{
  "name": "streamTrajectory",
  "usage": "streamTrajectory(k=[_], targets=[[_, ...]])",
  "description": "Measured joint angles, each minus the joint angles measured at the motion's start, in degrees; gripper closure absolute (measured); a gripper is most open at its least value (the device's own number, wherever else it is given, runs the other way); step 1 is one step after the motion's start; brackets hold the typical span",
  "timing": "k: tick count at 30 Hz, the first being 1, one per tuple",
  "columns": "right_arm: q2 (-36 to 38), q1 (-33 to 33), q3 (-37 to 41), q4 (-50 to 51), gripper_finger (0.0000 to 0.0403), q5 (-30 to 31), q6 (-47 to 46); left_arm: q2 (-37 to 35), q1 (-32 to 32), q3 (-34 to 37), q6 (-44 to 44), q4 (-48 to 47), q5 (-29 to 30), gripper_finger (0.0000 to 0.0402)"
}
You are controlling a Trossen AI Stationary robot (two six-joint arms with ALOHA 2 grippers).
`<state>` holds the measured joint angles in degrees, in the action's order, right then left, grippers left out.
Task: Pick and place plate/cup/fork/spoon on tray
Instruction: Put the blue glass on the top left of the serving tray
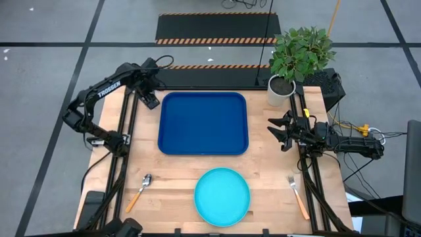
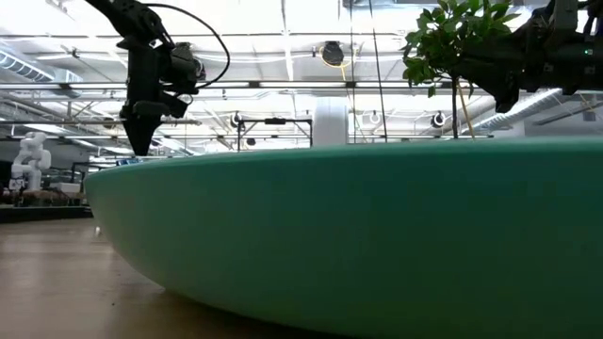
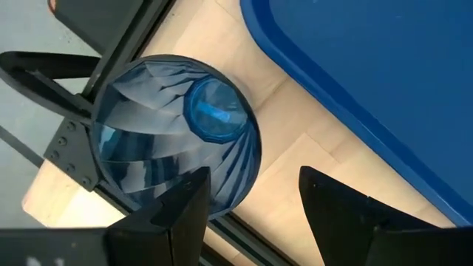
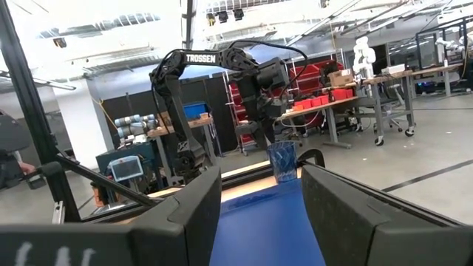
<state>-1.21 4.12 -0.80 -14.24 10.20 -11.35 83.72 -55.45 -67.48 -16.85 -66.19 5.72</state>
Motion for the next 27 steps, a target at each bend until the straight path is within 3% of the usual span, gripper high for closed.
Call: streamTrajectory(k=[12, 21, 24, 27], targets=[[0.0, 0.0, 0.0, 0.2, 0.022, 0.0, 0.0, 6.6, 0.1, 0.0, 0.0, 0.4, 1.4, 0.019], [0.0, 0.0, 0.0, 0.9, 0.022, 0.0, 0.1, 7.7, 0.0, 0.0, 0.5, 0.5, 2.4, 0.0193], [0.0, 0.0, 0.0, 0.9, 0.022, 0.0, 0.2, 7.7, 0.0, 0.0, 0.8, 0.3, 2.4, 0.022], [0.0, 0.0, 0.0, 0.9, 0.022, 0.0, 0.2, 7.7, 0.0, 0.0, 0.8, 0.3, 2.4, 0.0273]])
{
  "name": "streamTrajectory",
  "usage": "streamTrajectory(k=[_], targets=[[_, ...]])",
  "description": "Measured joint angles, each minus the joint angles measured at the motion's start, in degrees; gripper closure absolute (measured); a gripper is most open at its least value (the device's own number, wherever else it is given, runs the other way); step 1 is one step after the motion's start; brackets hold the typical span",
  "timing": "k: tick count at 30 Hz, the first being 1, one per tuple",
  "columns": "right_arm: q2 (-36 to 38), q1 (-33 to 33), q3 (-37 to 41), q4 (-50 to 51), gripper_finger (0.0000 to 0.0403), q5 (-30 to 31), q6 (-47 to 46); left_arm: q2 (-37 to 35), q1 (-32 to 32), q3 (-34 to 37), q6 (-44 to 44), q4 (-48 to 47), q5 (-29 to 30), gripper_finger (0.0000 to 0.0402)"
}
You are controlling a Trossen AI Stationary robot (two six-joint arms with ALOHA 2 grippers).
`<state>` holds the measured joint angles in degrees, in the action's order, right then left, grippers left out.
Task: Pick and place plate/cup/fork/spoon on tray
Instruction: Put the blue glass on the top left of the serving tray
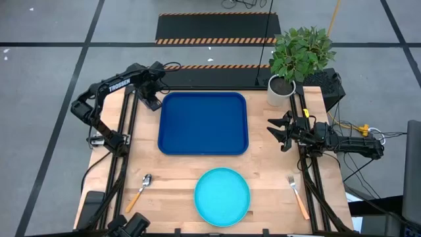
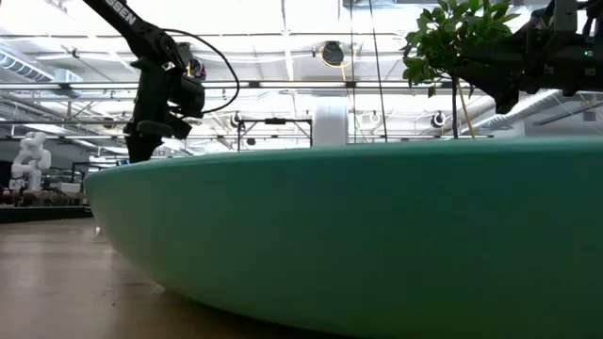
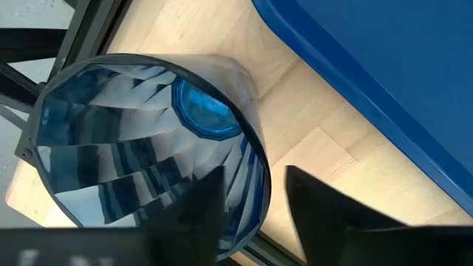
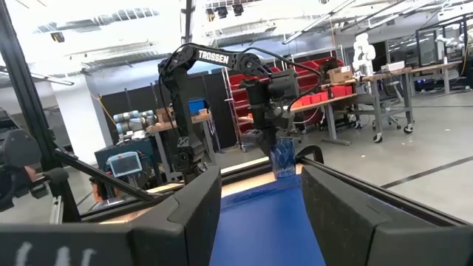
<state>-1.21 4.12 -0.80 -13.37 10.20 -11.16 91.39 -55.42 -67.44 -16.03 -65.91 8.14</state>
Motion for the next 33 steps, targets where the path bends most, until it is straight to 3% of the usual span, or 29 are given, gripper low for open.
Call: streamTrajectory(k=[6, 24, 33], targets=[[0.0, 0.0, 0.0, 0.0, 0.022, 0.0, 0.0, 0.0, 0.0, 0.0, 0.3, -0.9, 0.1, 0.0387], [0.0, 0.0, 0.0, 0.0, 0.022, 0.0, 0.0, -0.9, 0.0, -0.2, 1.2, -4.7, -0.1, 0.0393], [0.0, 0.0, 0.0, 0.0, 0.022, 0.0, 0.0, -1.5, 2.1, -5.7, 2.7, -8.3, -0.7, 0.0393]])
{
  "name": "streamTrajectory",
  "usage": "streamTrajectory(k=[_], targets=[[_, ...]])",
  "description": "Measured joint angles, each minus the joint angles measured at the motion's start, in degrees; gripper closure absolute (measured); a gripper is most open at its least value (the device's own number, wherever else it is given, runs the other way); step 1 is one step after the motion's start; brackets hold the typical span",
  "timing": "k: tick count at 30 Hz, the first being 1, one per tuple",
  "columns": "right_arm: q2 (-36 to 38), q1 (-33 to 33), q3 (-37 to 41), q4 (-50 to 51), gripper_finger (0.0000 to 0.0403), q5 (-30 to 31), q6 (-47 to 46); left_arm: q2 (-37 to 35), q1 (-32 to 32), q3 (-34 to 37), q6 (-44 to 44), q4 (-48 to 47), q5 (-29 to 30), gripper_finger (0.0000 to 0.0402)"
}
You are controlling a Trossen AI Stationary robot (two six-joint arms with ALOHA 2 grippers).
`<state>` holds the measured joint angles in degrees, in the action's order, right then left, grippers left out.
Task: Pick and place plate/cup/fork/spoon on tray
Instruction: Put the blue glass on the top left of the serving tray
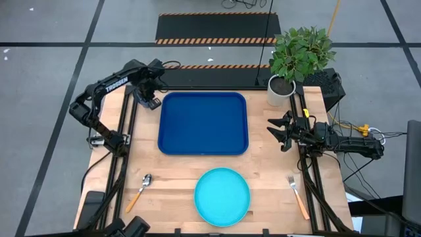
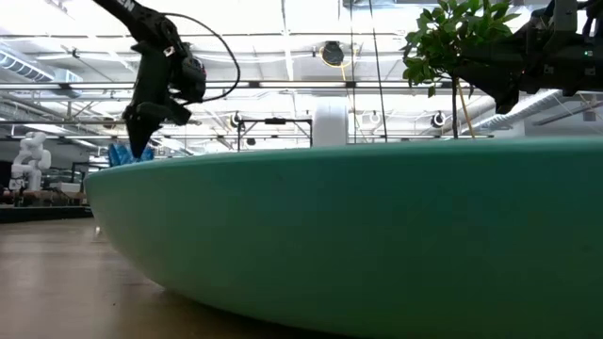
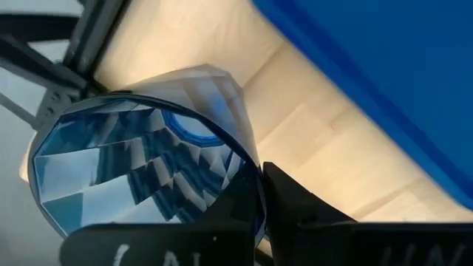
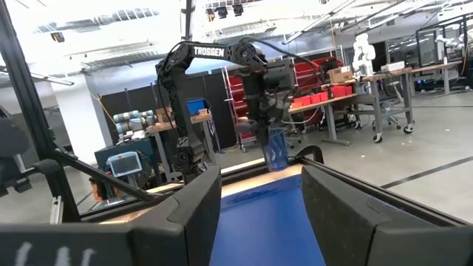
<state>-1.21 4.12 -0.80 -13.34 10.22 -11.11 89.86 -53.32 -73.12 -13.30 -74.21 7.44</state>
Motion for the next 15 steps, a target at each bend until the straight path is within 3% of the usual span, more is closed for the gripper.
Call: streamTrajectory(k=[8, 15], targets=[[0.0, 0.0, 0.0, 0.2, 0.022, 0.0, -0.1, 0.0, 5.9, -5.9, 2.1, -1.2, -1.9, 0.0393], [0.0, 0.0, 0.0, 0.2, 0.022, 0.0, -0.2, 0.0, 10.1, -6.9, 3.8, -1.2, -4.6, 0.0393]])
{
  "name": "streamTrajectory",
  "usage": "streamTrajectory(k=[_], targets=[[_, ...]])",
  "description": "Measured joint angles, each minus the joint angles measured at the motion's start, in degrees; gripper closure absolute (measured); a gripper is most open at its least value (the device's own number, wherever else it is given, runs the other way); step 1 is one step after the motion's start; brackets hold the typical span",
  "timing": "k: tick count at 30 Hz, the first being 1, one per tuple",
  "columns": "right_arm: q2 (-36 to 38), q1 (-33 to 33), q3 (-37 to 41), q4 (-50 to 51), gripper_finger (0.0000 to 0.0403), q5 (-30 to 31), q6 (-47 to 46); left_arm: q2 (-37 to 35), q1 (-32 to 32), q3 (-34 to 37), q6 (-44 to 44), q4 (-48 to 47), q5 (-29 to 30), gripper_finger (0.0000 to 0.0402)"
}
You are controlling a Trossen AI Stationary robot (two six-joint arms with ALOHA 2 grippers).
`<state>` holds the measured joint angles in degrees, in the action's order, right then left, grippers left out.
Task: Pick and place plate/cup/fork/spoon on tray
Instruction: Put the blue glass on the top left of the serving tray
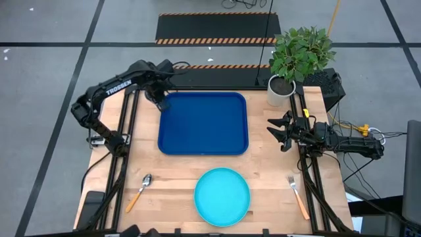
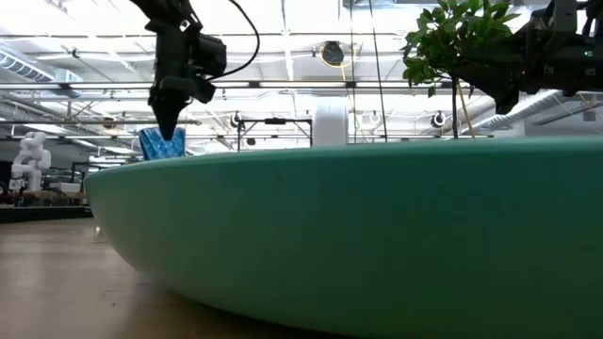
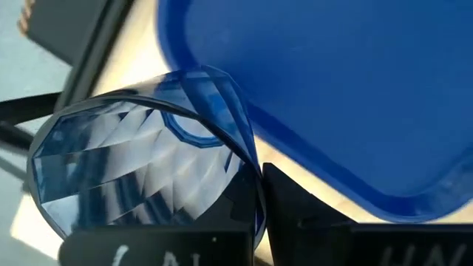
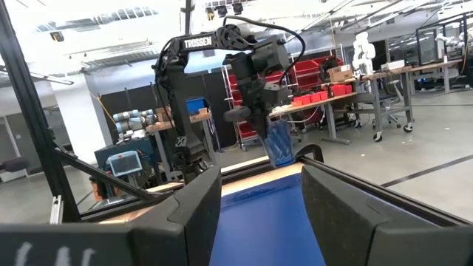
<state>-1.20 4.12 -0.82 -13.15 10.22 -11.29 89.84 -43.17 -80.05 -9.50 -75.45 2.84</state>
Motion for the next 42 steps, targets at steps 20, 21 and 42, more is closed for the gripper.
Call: streamTrajectory(k=[20, 21, 42], targets=[[0.0, 0.0, 0.0, -0.1, 0.022, 0.0, 0.4, 3.9, 4.4, 0.0, 2.5, 1.0, -0.3, 0.0393], [0.0, 0.0, 0.0, -0.1, 0.022, 0.1, 0.4, 4.5, 4.6, 0.0, 2.5, 1.0, -0.1, 0.0393], [0.0, 0.0, 0.0, 0.1, 0.022, 0.2, 1.0, 10.4, 6.7, -12.0, 1.7, -2.4, 0.2, 0.0393]])
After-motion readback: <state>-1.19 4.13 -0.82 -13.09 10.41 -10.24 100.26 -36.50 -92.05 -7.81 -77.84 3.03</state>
